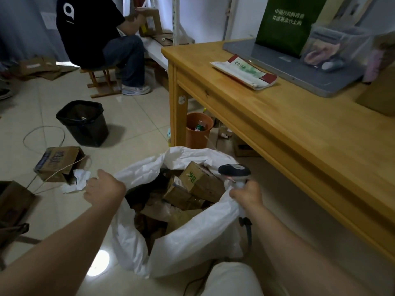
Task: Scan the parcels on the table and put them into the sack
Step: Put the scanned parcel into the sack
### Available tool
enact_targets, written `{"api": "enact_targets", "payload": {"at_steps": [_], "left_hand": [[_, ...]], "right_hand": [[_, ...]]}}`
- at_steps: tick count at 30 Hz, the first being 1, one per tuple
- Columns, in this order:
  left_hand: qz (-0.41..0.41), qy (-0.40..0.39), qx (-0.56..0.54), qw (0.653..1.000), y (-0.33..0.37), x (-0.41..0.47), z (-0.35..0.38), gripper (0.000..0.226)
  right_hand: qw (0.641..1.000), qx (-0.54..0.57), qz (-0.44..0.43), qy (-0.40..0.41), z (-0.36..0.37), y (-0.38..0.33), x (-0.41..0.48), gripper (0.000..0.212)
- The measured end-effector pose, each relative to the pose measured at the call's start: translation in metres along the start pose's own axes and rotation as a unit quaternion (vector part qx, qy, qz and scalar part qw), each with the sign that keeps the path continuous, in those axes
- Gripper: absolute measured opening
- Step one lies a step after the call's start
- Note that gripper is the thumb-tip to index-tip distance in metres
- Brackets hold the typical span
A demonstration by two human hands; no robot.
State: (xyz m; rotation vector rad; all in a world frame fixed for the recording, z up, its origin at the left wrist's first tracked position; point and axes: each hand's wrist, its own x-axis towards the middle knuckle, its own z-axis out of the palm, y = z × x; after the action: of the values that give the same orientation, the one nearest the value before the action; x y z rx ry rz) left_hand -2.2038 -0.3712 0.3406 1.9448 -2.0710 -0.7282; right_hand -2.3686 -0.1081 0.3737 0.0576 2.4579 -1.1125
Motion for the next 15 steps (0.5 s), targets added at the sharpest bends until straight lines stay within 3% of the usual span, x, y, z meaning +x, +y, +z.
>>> {"api": "enact_targets", "payload": {"at_steps": [8,12,15], "left_hand": [[0.187,-0.065,0.112,0.974,0.06,-0.088,0.004,0.066],[0.269,-0.089,0.106,0.953,0.107,-0.138,-0.002,0.061],[0.336,-0.093,0.077,0.934,0.145,-0.176,-0.011,0.055]], "right_hand": [[0.997,-0.047,0.016,-0.064,-0.046,-0.004,-0.025,0.029],[0.992,0.053,0.006,-0.111,-0.083,-0.01,-0.053,0.022],[0.979,0.141,0.021,-0.147,-0.118,-0.018,-0.08,0.029]]}}
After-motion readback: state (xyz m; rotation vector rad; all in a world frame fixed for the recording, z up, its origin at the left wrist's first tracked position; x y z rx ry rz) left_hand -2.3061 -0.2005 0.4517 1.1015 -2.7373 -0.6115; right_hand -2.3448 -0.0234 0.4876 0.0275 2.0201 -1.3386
